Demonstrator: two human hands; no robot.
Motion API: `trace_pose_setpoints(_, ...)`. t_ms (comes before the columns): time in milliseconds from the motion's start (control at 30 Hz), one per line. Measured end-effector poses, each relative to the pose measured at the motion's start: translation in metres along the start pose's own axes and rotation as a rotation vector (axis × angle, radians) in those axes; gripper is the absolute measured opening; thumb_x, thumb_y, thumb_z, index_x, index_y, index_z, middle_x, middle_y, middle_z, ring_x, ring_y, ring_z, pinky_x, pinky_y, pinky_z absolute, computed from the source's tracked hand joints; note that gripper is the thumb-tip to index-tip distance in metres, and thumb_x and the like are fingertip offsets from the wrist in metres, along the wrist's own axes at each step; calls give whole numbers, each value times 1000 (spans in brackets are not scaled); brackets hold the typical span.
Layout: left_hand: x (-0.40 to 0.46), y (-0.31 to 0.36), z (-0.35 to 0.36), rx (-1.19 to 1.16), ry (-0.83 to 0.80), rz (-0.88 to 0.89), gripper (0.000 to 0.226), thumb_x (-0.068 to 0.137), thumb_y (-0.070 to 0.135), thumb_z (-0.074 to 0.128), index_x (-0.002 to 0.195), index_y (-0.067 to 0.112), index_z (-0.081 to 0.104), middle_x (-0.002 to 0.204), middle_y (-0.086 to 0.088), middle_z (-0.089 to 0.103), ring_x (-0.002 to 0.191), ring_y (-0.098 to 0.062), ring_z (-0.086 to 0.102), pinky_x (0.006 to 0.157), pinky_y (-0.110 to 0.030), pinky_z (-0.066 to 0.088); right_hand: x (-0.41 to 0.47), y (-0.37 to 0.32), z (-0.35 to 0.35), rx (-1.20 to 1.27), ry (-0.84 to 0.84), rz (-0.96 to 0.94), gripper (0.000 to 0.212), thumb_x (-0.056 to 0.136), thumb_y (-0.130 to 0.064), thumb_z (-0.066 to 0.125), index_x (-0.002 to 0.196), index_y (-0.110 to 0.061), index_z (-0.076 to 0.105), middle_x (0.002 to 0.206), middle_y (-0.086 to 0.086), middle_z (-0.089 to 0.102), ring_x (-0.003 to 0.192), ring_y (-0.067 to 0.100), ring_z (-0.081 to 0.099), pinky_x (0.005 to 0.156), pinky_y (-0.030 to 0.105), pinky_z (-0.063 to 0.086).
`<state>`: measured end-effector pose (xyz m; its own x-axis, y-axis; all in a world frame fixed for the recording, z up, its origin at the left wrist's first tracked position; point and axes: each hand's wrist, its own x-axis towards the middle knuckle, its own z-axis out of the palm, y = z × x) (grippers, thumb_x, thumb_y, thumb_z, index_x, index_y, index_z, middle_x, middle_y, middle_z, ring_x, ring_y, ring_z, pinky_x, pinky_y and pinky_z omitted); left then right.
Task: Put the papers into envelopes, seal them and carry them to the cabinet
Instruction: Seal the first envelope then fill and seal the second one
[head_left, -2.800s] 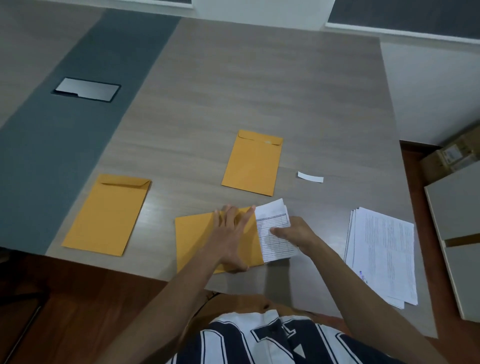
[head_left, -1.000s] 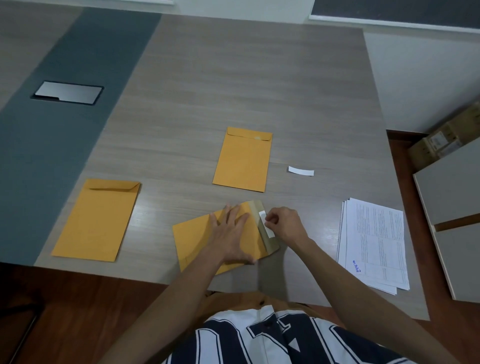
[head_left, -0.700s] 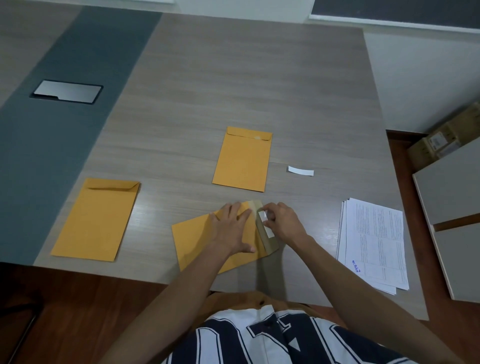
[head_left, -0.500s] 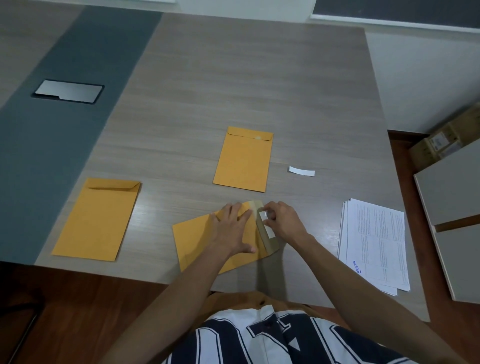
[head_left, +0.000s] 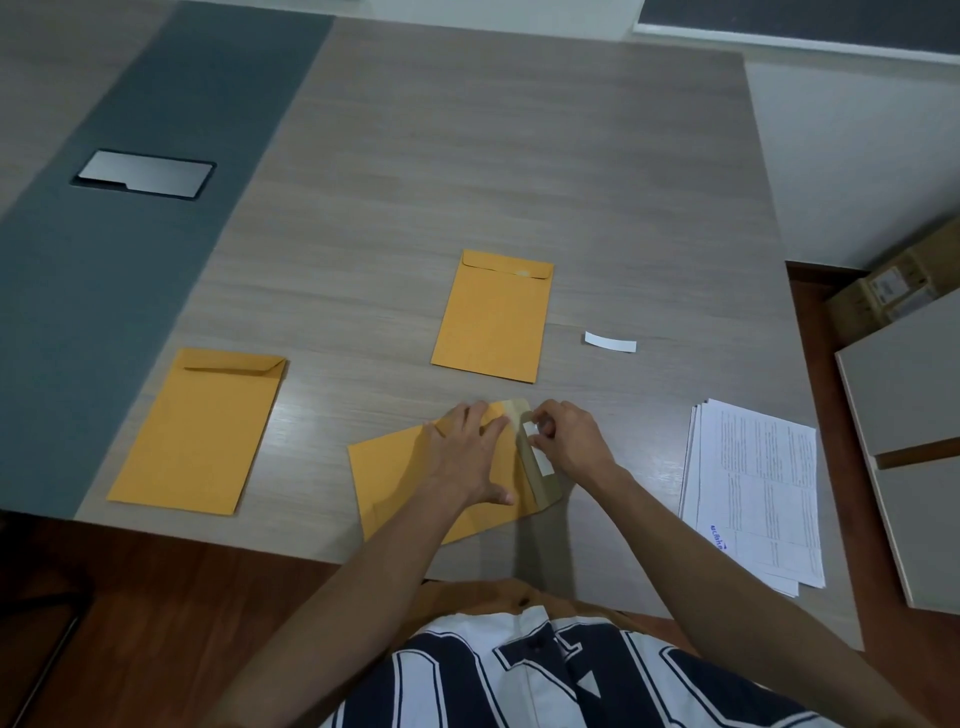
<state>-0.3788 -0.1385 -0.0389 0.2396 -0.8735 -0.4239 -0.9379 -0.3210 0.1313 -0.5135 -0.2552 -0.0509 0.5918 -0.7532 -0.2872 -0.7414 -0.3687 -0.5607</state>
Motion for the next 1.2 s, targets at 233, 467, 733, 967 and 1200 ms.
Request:
trace_pose_setpoints(233,1,0,1,-1,-2,-8,108,63,70,77,150,33,23,158,-3,13,146,-29,10,108,-68,25,4,-3,2,63,19,48,16,85,-19,70,96,-16,59,87,-1,56,75,15,53,70,30,46)
trace_pose_setpoints(467,2,0,3,4,-7,-11,109,64,70,76,151,33,21,159,-4,11,147,-29,9,108,-69,24,4,-10,3,102,40,20,11,88,-18,65,89,-17,55,92,2,56,77,14,52,70,26,42)
trace_pose_setpoints(733,2,0,3,7,-2,-4,109,64,70,75,151,32,21,158,-5,12,147,-29,10,108,-68,24,5,-11,0,85,29,25,8,90,-18,64,92,-11,61,97,3,54,80,14,52,76,29,48)
trace_pose_setpoints(967,1,0,3,2,-10,-9,111,65,70,76,152,32,19,159,-5,12,148,-29,8,109,-69,24,4,-16,-5,131,-4,35,8,91,-19,64,90,-12,61,93,2,57,83,16,54,73,28,47)
trace_pose_setpoints(1200,3,0,3,14,-11,-15,112,62,73,75,151,33,20,158,-4,13,146,-29,12,107,-67,26,-6,-20,-26,521,52,91,7,91,-15,65,92,-11,60,79,3,62,64,14,60,60,23,53)
